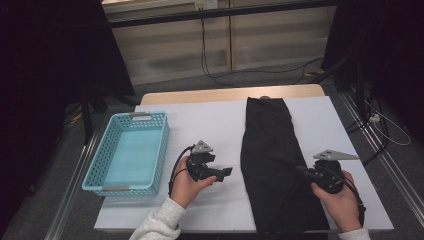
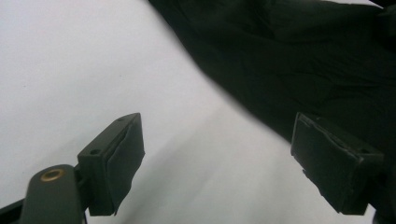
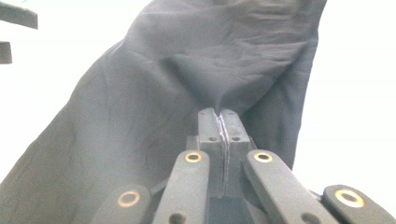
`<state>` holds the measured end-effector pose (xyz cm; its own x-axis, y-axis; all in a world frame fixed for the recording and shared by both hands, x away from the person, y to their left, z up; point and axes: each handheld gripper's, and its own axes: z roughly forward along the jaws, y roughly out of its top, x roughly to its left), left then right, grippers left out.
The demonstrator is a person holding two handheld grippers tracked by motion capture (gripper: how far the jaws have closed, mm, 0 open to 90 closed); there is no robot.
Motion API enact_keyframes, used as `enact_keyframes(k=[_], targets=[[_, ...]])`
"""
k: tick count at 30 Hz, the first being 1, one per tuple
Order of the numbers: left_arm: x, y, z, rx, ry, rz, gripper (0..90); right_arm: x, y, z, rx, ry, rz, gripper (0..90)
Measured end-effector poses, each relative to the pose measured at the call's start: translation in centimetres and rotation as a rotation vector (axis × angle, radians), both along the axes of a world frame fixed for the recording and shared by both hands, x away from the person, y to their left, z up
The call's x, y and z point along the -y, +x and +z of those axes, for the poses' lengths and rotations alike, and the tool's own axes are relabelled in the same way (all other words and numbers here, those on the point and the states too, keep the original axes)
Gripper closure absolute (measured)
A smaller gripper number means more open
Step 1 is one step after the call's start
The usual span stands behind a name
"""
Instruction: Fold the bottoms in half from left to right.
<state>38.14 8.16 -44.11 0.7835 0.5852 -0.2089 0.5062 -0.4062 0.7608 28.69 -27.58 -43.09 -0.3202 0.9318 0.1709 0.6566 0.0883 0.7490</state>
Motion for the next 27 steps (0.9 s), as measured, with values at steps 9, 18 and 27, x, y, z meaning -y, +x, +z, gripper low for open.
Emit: enact_keyframes(k=[9,18,27], targets=[[0.1,0.1,-0.3,-0.006,0.015,-0.007,17.1,-0.1,2.0,-1.2,-0.026,-0.056,-0.02,88.9],[-0.3,0.3,-0.6,-0.014,0.036,-0.005,16.0,-1.7,3.4,-2.9,-0.036,-0.124,0.015,81.1],[-0.4,0.3,-0.4,-0.013,0.039,-0.008,15.6,-1.0,2.6,-2.3,0.0,-0.088,0.013,48.7]])
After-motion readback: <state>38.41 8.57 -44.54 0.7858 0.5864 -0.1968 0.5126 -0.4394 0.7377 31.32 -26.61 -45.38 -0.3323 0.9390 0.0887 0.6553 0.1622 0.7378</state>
